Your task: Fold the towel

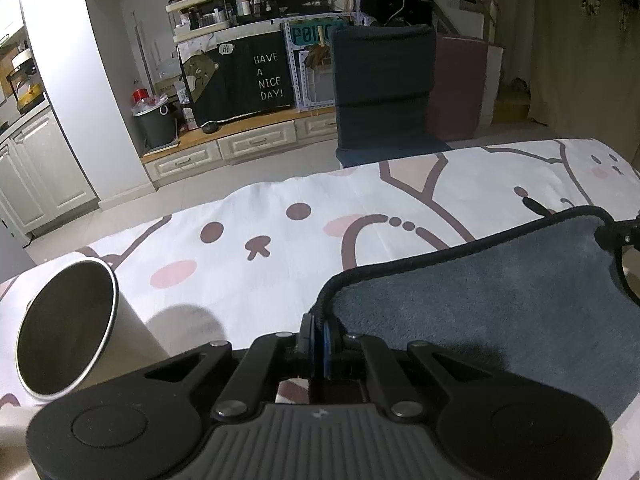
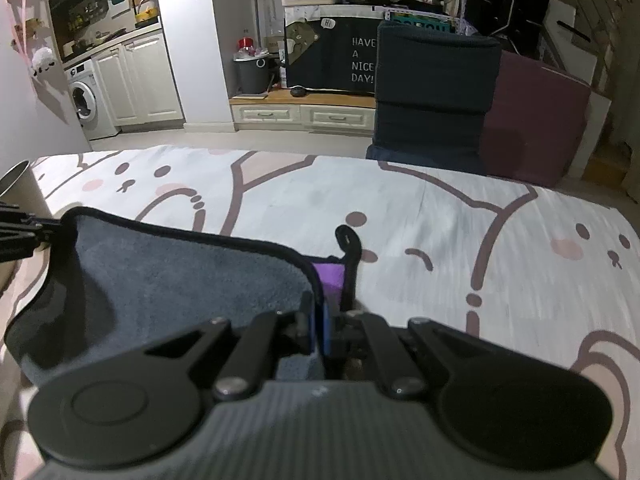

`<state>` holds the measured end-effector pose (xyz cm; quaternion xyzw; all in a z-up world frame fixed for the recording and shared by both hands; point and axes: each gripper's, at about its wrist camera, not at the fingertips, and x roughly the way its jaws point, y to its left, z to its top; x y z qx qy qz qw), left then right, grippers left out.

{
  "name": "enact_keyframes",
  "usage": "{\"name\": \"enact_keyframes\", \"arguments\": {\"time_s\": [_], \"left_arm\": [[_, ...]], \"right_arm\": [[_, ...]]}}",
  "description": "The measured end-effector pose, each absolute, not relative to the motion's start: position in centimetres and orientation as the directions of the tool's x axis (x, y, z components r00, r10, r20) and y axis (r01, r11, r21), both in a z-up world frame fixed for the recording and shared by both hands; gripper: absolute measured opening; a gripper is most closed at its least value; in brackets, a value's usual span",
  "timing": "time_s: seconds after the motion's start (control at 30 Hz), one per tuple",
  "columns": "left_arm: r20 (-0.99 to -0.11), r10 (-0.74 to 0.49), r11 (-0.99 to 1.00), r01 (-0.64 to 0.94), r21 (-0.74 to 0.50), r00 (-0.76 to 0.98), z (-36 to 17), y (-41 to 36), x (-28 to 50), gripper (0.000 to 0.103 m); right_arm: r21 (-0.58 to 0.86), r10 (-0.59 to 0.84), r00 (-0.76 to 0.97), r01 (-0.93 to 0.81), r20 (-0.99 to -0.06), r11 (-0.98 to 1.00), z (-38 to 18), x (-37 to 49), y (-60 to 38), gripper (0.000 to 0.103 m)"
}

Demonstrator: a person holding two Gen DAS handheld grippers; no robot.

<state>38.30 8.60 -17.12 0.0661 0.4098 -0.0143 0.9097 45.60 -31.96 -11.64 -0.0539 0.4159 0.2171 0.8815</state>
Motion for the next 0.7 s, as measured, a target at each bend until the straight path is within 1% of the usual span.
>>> {"name": "enact_keyframes", "arguments": {"time_s": [0.53,0.63,0.67,0.7], "left_arm": [[-0.753,0.056,0.989,0.065,0.130,0.656,-17.3,8.6,39.7,0.005],[-0.765,0.049,0.993,0.050,0.106,0.642,-17.4,8.7,39.7,0.010],[-0.769,0.043,0.995,0.044,0.093,0.638,-17.4,8.7,39.7,0.011],[-0.771,0.038,0.996,0.040,0.082,0.636,-17.3,8.7,39.6,0.016]], "right_arm": [[0.075,0.334,0.574,-0.426,-0.748,0.901,-11.8,46.9,-31.2,0.005],[0.083,0.348,0.564,-0.441,-0.749,0.894,-12.0,46.8,-31.1,0.007],[0.089,0.354,0.561,-0.444,-0.748,0.892,-11.9,46.7,-31.1,0.013],[0.093,0.359,0.557,-0.447,-0.749,0.890,-11.8,46.6,-31.1,0.023]]}}
